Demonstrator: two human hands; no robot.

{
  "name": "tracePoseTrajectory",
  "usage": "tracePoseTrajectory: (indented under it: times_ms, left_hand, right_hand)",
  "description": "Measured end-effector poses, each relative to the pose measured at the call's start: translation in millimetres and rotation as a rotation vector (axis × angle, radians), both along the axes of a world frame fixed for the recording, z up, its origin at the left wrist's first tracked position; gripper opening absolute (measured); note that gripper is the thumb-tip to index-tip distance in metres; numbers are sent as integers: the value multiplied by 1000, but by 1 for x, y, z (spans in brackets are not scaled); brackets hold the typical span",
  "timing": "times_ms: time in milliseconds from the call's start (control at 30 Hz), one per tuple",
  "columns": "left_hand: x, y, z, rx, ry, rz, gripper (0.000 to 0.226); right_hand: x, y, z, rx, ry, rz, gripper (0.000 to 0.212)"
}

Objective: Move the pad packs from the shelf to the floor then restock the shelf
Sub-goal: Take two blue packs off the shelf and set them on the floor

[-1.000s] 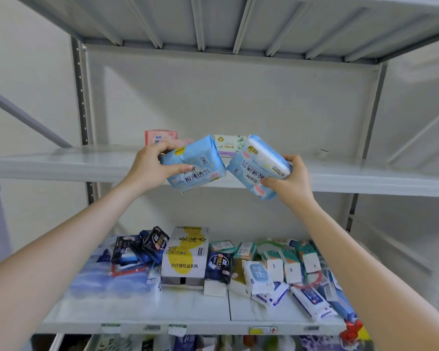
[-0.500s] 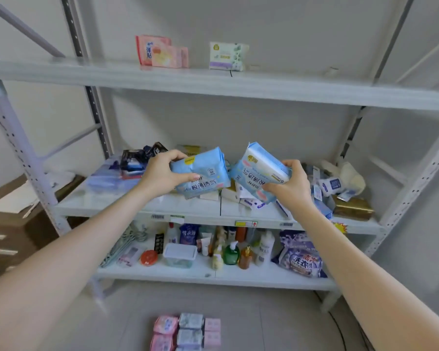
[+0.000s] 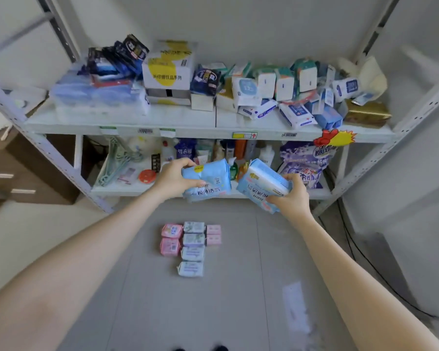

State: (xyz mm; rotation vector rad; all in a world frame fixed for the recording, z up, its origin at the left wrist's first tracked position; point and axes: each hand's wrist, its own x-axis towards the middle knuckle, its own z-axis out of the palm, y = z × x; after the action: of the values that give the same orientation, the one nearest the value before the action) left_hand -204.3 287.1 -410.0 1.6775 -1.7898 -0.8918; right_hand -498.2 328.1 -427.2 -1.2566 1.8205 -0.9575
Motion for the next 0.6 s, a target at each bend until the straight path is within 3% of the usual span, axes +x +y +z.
tracePoseTrajectory:
  times_ms: [600]
  left_hand:
    - [-48,-49,-242,327,8,-40,33]
  right_hand:
    - [-25,11,-243,377,20,49,49]
